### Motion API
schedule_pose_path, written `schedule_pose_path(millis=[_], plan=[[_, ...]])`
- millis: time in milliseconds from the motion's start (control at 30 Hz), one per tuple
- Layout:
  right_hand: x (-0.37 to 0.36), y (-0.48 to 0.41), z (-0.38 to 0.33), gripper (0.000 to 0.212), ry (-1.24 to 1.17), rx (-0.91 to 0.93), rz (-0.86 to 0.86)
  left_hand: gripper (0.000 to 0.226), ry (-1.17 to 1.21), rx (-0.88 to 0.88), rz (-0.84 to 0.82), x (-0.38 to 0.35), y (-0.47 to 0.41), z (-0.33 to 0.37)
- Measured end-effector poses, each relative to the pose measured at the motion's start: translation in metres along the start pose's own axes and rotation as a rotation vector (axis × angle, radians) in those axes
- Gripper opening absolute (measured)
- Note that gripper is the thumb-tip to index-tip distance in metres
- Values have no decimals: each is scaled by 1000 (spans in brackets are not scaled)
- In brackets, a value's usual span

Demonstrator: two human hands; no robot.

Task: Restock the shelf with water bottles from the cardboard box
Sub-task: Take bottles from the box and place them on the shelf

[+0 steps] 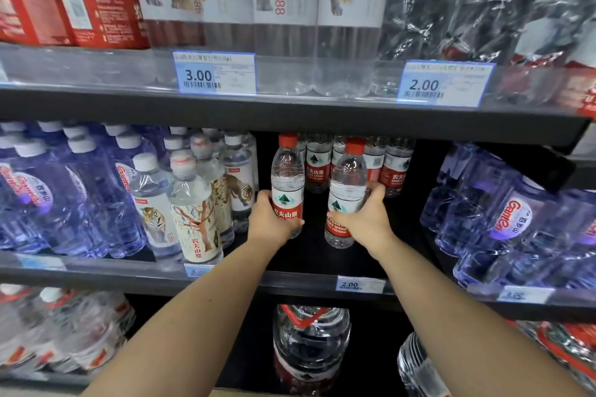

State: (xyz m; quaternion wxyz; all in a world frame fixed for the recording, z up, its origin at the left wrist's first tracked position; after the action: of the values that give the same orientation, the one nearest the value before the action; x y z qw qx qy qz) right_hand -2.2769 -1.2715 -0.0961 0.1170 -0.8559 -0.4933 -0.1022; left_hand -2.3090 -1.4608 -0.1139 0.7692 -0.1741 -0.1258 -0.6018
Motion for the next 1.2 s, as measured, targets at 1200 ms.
schedule_pose_path(millis=[1200], plan=[[-70,-86,2,62,169,140,22,66,-56,-97,-20,-45,-84,-7]])
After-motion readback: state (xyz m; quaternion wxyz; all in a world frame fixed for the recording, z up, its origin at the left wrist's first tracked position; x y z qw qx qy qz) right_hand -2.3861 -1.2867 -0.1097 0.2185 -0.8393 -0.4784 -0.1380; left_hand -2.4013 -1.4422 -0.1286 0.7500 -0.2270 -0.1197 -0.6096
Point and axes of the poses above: each hand's wrist, its own y-axis away from the middle knuckle, its own x-axis out of the back of the hand, z = x × y, the point moved 1 cm from there along -y, towards the middle knuckle, and after that the axes turned 8 degrees about z, right-handed, at the moved point
